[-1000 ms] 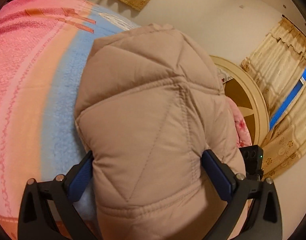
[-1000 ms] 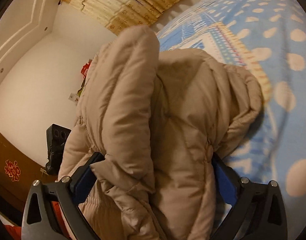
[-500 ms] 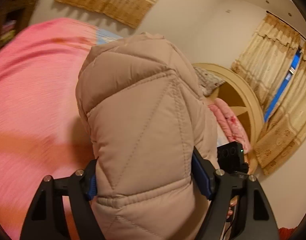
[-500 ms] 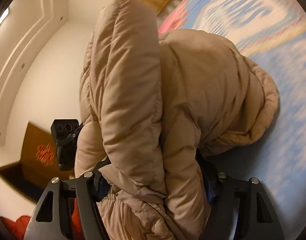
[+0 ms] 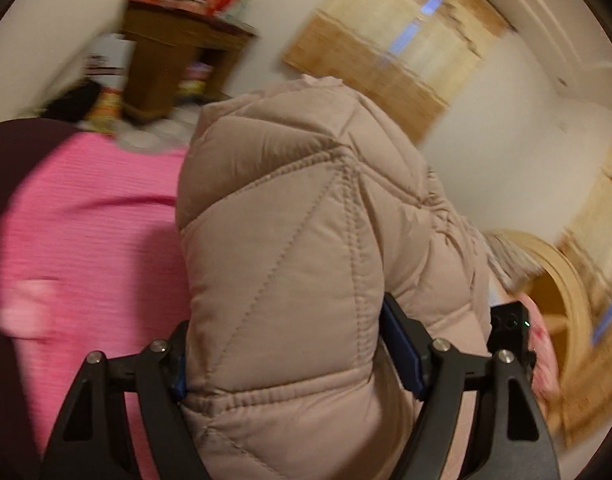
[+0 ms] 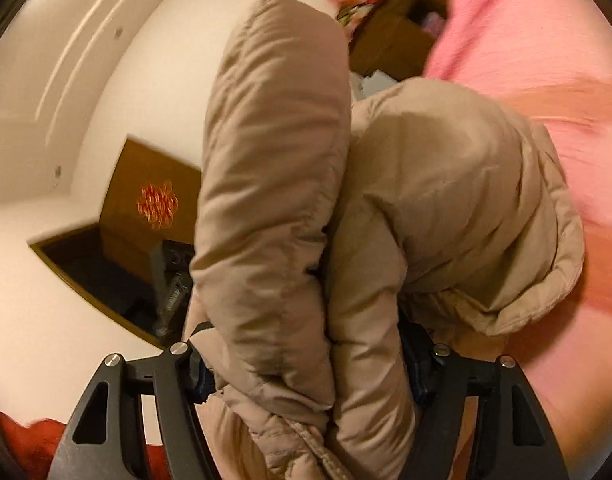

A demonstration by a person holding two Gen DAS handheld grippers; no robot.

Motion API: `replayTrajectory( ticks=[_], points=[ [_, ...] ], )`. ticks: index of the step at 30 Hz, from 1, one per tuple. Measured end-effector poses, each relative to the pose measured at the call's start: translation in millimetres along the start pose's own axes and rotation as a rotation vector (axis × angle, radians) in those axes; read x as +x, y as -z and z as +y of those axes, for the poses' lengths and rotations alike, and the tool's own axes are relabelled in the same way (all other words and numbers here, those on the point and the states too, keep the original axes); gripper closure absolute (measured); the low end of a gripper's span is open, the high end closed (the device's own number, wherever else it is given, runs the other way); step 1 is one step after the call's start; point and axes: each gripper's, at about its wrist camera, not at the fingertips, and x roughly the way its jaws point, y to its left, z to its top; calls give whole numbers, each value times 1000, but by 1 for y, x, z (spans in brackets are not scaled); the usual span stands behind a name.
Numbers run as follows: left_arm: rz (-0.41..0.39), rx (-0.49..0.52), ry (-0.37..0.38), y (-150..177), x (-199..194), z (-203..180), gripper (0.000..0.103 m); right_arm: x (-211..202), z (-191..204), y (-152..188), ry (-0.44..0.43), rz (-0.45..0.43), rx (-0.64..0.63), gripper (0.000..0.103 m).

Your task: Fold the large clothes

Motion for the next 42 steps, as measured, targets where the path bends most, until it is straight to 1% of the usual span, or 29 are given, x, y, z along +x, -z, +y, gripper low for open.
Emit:
replayTrajectory(
  ticks=[1, 2, 3, 4, 6, 7, 8, 11, 12, 13, 15, 16, 19, 21, 22, 23, 25, 27, 28, 30, 32, 33, 34, 35, 36, 37, 38, 40, 42],
  points=[
    [-19, -32, -62, -3, -2, 16, 23, 22, -12, -4, 49, 25, 0, 34],
    [-22, -68, -77, -3, -1, 28, 22, 31, -23, -5, 40, 21, 15, 34],
    [-23, -98, -69, -1, 2, 35, 20, 34, -36, -7, -13, -4, 43, 34],
    [-33, -113, -73, 0, 6, 41, 17, 27, -50, -10, -55, -34, 66, 38],
    [-53, -64, -135, 3, 14, 32, 4, 25, -55, -11, -61, -40, 74, 41],
    [-67, -32, -182, 4, 20, 24, 1, 14, -57, -12, -32, -38, 66, 41],
    [-69, -23, -199, 3, 19, 25, 0, 13, -54, -11, -8, -39, 64, 40],
    [-42, -14, -176, -1, 24, 17, 0, -8, -31, 14, 59, -52, 65, 33],
    [-38, -15, -171, -5, 24, 23, 0, -19, -28, 22, 77, -57, 75, 32],
    [-41, -15, -168, -7, 18, 35, 0, -29, -23, 34, 96, -64, 92, 29],
    [-55, -13, -189, -10, 5, 39, 0, -44, -19, 44, 131, -67, 105, 28],
    [-59, -11, -195, -9, -6, 49, 0, -48, -17, 42, 160, -70, 98, 27],
    [-100, 48, -238, -9, -32, 45, 0, -79, 7, 35, 256, -127, -2, 27],
    [-161, 90, -290, -18, -49, 39, 0, -97, 39, 25, 307, -180, -106, 27],
    [-179, 95, -302, -18, -54, 39, 0, -98, 58, 18, 327, -200, -156, 27],
    [-201, 97, -320, -26, -56, 36, 0, -93, 81, 6, 353, -210, -213, 27],
    [-217, 89, -352, -41, -53, 38, 0, -78, 107, -17, 400, -214, -293, 28],
    [-205, 61, -374, -55, -42, 34, 0, -43, 129, -40, 422, -218, -354, 28],
    [-195, 49, -365, -59, -35, 32, 0, -27, 136, -45, 415, -217, -373, 28],
    [-172, 34, -371, -63, -18, 30, 0, 1, 135, -59, 422, -216, -346, 28],
    [-136, 23, -418, -64, 7, 28, 0, 22, 126, -70, 463, -227, -311, 28],
    [-118, 34, -435, -63, 22, 28, 0, 35, 116, -73, 494, -229, -288, 28],
    [-104, 48, -453, -58, 27, 29, 0, 51, 95, -74, 519, -225, -238, 28],
    [-71, 66, -495, -53, 41, 32, 0, 59, 73, -72, 520, -217, -170, 28],
    [-61, 67, -503, -51, 46, 34, 0, 67, 64, -73, 504, -220, -117, 28],
    [-56, 57, -486, -48, 48, 39, 0, 68, 51, -67, 478, -240, -74, 28],
    [-45, 32, -448, -49, 52, 48, 0, 69, 43, -62, 444, -273, -37, 28],
    [-15, 18, -418, -56, 59, 58, 0, 66, 26, -47, 384, -349, 47, 28],
    [11, 35, -412, -61, 67, 61, 0, 65, 21, -38, 387, -369, 67, 29]
  ],
)
